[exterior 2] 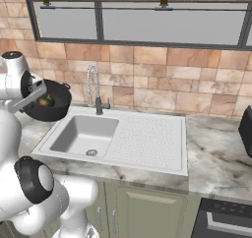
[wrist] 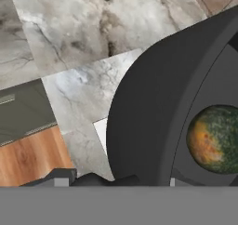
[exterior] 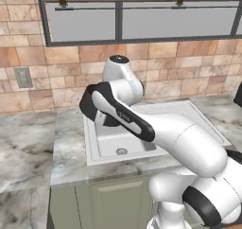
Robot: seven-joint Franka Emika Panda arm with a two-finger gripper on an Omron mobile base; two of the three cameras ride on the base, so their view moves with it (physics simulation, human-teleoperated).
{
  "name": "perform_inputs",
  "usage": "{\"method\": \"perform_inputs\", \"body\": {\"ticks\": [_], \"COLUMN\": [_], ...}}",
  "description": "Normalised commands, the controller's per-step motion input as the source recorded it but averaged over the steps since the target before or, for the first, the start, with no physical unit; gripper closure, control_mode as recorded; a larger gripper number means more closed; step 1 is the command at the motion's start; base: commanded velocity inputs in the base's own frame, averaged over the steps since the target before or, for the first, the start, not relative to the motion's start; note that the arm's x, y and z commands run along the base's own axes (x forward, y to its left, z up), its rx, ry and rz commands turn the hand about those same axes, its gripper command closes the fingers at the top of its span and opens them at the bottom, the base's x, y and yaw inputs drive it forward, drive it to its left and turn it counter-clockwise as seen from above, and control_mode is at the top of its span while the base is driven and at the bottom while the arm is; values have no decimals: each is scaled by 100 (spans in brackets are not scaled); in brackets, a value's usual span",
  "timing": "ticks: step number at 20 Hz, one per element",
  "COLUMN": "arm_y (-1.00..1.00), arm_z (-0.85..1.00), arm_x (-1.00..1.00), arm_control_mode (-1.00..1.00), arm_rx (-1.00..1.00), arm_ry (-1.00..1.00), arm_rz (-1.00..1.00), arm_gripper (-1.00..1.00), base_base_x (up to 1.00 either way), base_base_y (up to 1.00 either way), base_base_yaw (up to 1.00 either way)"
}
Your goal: Dump the squash from the pot into the sink. Then turn on the water and wash the squash. Then turn off the water and put the squash back in the pot.
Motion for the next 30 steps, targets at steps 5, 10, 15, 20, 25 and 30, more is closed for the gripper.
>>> {"method": "perform_inputs", "body": {"ticks": [5,10,15,20,25,30], "arm_y": [20,16,22,17,19,5], "arm_z": [0,0,0,4,14,14], "arm_x": [39,46,34,30,17,18], "arm_control_mode": [-100,-100,-100,-100,-100,-100], "arm_rx": [21,23,18,19,17,17], "arm_ry": [0,0,0,0,0,0], "arm_rz": [0,0,0,0,-3,-4], "arm_gripper": [100,100,100,100,100,100], "base_base_x": [0,0,0,0,0,0], "base_base_y": [0,0,0,0,0,0], "base_base_yaw": [0,0,0,0,0,0]}}
